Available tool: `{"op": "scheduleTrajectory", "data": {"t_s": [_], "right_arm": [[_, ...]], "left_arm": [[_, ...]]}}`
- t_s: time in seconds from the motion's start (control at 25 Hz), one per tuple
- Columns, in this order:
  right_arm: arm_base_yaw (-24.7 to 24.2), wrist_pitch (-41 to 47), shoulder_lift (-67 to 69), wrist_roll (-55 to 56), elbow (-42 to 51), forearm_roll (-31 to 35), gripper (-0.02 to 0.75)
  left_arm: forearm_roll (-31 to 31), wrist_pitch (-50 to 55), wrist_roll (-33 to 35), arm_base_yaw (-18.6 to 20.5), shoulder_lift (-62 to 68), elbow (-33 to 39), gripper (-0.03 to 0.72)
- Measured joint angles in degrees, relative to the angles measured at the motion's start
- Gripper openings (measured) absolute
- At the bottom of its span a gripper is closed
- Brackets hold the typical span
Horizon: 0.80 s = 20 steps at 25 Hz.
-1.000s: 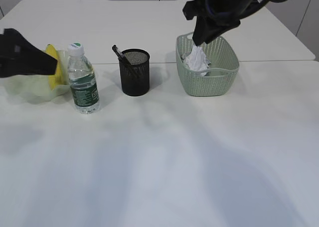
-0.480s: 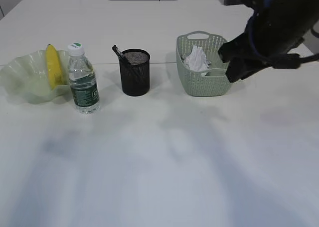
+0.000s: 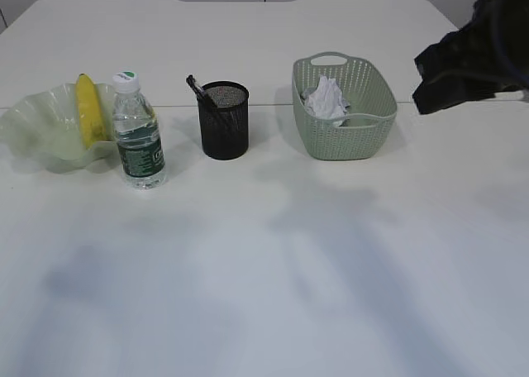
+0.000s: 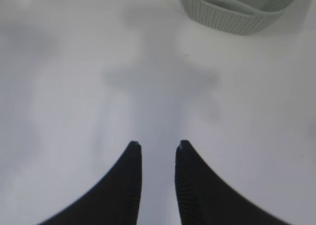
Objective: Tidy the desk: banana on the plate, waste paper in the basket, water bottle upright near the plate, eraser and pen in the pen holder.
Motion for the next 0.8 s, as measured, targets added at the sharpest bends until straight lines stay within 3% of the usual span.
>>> {"op": "scheduleTrajectory", "data": {"t_s": [0.44,0.8], "right_arm": [[0.0,0.4,-12.3,2.5,7.5,-0.2,0.179],[0.0,1.8,-33.0,7.9,18.8,-2.5,0.179]], "left_arm": [[0.3,3.3,-3.1,0.0,-10.1,0.0,0.344],[0.4,10.2,-3.3,0.0,-21.2,0.0,0.344]]}}
